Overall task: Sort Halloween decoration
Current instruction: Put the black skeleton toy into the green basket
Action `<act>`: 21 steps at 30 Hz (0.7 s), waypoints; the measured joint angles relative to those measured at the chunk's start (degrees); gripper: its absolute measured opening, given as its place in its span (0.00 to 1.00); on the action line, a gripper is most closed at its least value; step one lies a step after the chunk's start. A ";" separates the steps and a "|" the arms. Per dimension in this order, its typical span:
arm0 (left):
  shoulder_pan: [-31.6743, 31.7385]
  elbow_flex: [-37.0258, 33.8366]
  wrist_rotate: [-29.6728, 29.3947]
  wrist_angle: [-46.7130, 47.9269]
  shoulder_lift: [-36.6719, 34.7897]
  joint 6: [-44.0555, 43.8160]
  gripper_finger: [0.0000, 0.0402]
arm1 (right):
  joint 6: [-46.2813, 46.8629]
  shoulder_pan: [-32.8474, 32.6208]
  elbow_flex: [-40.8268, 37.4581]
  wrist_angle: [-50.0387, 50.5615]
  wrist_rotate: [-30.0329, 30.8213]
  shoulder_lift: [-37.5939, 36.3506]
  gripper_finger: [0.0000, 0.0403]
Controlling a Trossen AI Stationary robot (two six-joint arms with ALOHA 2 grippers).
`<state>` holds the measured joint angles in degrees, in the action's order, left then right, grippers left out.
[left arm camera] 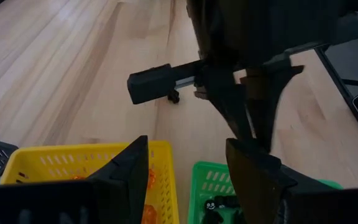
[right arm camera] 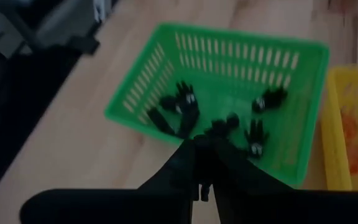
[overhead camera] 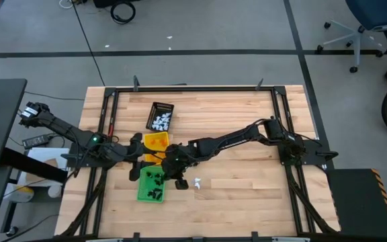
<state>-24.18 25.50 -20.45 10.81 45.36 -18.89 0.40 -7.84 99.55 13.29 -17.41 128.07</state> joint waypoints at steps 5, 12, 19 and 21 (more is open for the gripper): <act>0.00 -0.01 -0.01 -0.04 0.00 0.06 0.47 | -0.42 -0.43 -0.26 -8.76 -0.27 0.07 0.11; 0.00 0.00 -0.02 -0.04 0.00 0.10 0.47 | -3.45 -0.87 -4.44 -22.82 4.25 0.20 0.18; 0.00 0.00 -0.04 -0.05 0.00 0.28 0.47 | -2.62 -0.61 -5.49 -24.86 4.30 0.24 0.33; 0.00 0.00 -0.04 -0.06 0.00 0.28 0.47 | -2.54 -0.54 -5.49 -24.13 4.38 0.24 0.36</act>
<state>-24.18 25.50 -20.49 10.74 45.36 -18.61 -2.13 -8.38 94.06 -10.85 -13.02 128.31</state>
